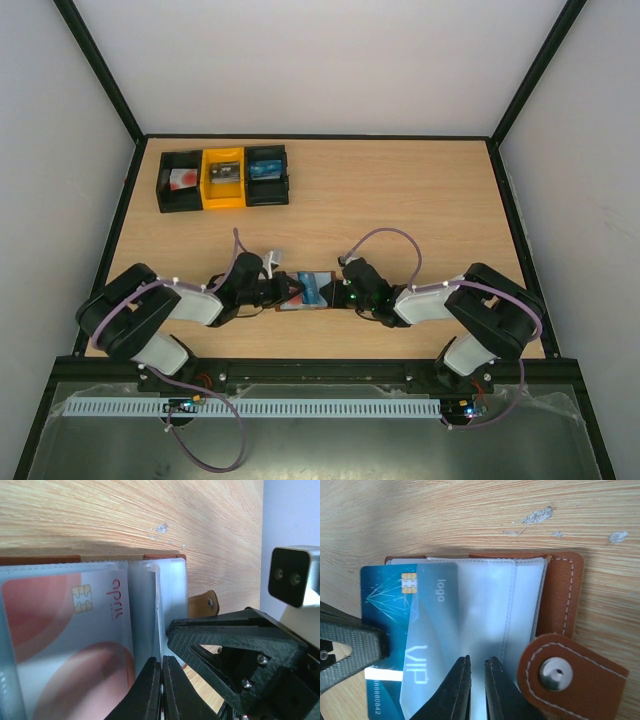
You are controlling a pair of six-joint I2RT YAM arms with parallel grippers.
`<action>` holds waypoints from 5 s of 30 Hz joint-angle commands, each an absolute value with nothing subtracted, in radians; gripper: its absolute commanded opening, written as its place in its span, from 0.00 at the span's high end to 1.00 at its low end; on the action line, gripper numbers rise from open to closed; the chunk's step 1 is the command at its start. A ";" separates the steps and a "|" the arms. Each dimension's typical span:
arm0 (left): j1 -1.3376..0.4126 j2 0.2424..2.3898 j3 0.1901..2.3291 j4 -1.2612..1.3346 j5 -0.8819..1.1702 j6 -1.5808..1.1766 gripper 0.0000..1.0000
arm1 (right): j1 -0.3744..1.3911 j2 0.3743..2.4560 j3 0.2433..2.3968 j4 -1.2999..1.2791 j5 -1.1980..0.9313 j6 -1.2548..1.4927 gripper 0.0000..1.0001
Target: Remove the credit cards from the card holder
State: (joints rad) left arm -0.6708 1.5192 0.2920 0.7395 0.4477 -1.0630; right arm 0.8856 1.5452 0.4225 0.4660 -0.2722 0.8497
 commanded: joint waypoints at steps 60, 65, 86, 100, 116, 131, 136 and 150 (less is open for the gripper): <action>-0.696 0.888 0.166 0.808 0.349 -1.296 0.97 | 0.879 1.232 0.365 0.915 -0.507 1.343 0.78; -0.696 0.909 0.164 0.837 0.366 -1.302 0.97 | 0.879 1.210 0.354 0.915 -0.501 1.313 0.93; -0.638 0.711 0.262 0.442 0.624 -0.997 0.44 | 0.878 0.875 0.415 0.332 -0.787 0.828 0.98; -0.637 0.678 0.321 0.298 0.813 -0.842 0.51 | 0.877 0.868 0.420 0.290 -0.900 0.749 0.98; -0.637 0.682 0.336 0.222 0.858 -0.764 0.81 | 0.877 0.849 0.397 0.275 -0.882 0.719 0.98; -0.633 0.648 0.331 0.222 0.859 -0.785 0.97 | 0.875 0.836 0.400 0.218 -0.869 0.678 0.97; -0.630 0.647 0.340 0.212 0.804 -0.803 0.97 | 0.875 0.812 0.410 0.174 -0.730 0.695 0.62; -0.577 0.691 0.500 -0.002 0.379 -0.768 0.97 | 0.875 0.742 0.355 0.186 -0.388 0.820 0.02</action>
